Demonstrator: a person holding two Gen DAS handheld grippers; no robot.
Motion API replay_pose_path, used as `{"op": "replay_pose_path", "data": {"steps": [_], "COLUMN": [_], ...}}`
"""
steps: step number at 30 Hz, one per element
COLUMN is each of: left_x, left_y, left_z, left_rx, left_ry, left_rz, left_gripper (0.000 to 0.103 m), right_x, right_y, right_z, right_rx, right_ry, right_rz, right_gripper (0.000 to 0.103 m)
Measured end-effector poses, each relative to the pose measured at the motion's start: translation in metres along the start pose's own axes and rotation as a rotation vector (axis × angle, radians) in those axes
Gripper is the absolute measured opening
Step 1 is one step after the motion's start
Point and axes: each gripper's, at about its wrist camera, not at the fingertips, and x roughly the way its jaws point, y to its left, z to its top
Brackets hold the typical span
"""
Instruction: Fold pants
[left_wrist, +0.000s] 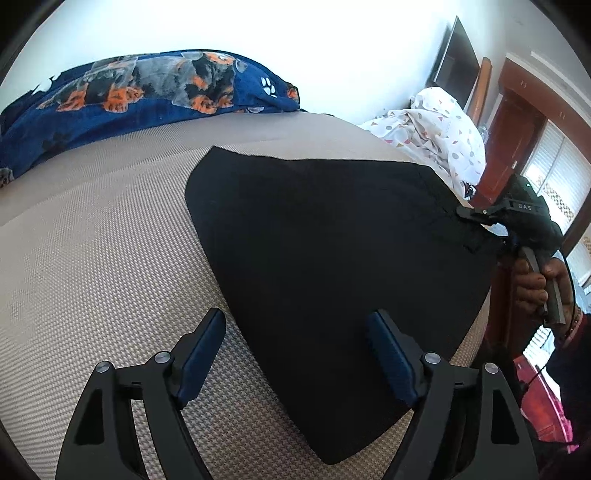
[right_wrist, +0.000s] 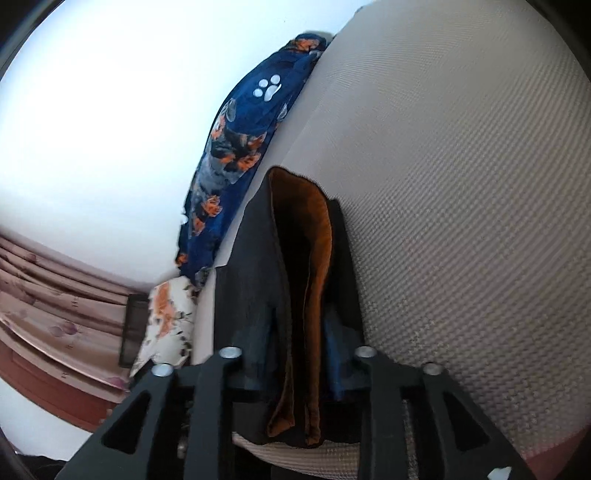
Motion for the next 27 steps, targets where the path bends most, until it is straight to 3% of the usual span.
{"op": "replay_pose_path", "data": {"steps": [3, 6, 12, 27], "left_x": [-0.001, 0.005, 0.011, 0.023], "left_y": [0.003, 0.007, 0.008, -0.003], "left_z": [0.002, 0.004, 0.009, 0.016], "left_rx": [-0.008, -0.031, -0.037, 0.043], "left_ry": [0.005, 0.043, 0.077, 0.099], "left_rz": [-0.013, -0.034, -0.113, -0.07], "left_gripper": [0.08, 0.08, 0.08, 0.081], "right_x": [0.0, 0.007, 0.018, 0.02], "right_y": [0.008, 0.021, 0.033, 0.03], "right_z": [0.004, 0.006, 0.009, 0.009], "right_rx": [-0.047, -0.134, -0.241, -0.244], "right_ry": [0.008, 0.041, 0.084, 0.13], "right_rz": [-0.045, -0.152, -0.268, -0.227], "right_gripper": [0.043, 0.043, 0.045, 0.055]}}
